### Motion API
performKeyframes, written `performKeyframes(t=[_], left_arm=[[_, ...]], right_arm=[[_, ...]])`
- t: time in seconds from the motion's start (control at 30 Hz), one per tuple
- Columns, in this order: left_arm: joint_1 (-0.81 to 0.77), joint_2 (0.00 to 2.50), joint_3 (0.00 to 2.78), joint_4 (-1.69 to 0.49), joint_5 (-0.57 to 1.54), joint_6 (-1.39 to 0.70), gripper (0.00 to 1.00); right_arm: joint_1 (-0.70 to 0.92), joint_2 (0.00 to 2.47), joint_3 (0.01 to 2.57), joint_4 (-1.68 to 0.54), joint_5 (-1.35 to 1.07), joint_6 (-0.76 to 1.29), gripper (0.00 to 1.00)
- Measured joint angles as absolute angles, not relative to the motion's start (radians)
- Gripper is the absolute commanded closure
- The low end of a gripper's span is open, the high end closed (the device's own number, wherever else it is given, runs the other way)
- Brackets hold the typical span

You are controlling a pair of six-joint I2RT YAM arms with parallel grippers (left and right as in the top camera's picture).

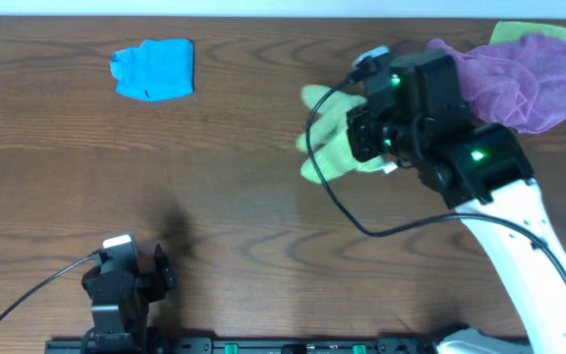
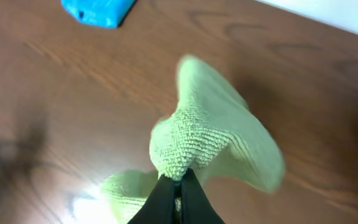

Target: Fold the cloth

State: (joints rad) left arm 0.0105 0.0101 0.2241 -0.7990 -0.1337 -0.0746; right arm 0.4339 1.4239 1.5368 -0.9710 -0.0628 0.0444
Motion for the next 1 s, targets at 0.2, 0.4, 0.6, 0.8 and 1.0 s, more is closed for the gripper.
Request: performKeyframes(t=[0.2, 0.4, 0.6, 0.8, 1.0], left_arm=[[0.01, 0.01, 0.224, -0.799, -0.134, -0.075, 0.05], [0.01, 0.01, 0.224, -0.799, -0.134, -0.075, 0.05], [0.01, 0.01, 0.224, -0.799, -0.134, -0.075, 0.05], [0.01, 0.01, 0.224, -0.799, -0.134, -0.074, 0.05], [0.01, 0.01, 0.224, -0.799, -0.134, -0.075, 0.05]], right_arm=[[0.437, 1.499, 1.543, -1.103, 0.136, 0.032, 0.01], [0.438, 1.506, 1.543, -1.139, 0.202, 0.033, 0.01], [0.438, 1.528, 1.528, -1.156, 0.191, 0.041, 0.66], [0.438, 1.615, 1.444, -1.067, 0.175, 0.052, 0.99], [0.425, 1.724, 1.377, -1.03, 0.164, 0.08, 0.99]])
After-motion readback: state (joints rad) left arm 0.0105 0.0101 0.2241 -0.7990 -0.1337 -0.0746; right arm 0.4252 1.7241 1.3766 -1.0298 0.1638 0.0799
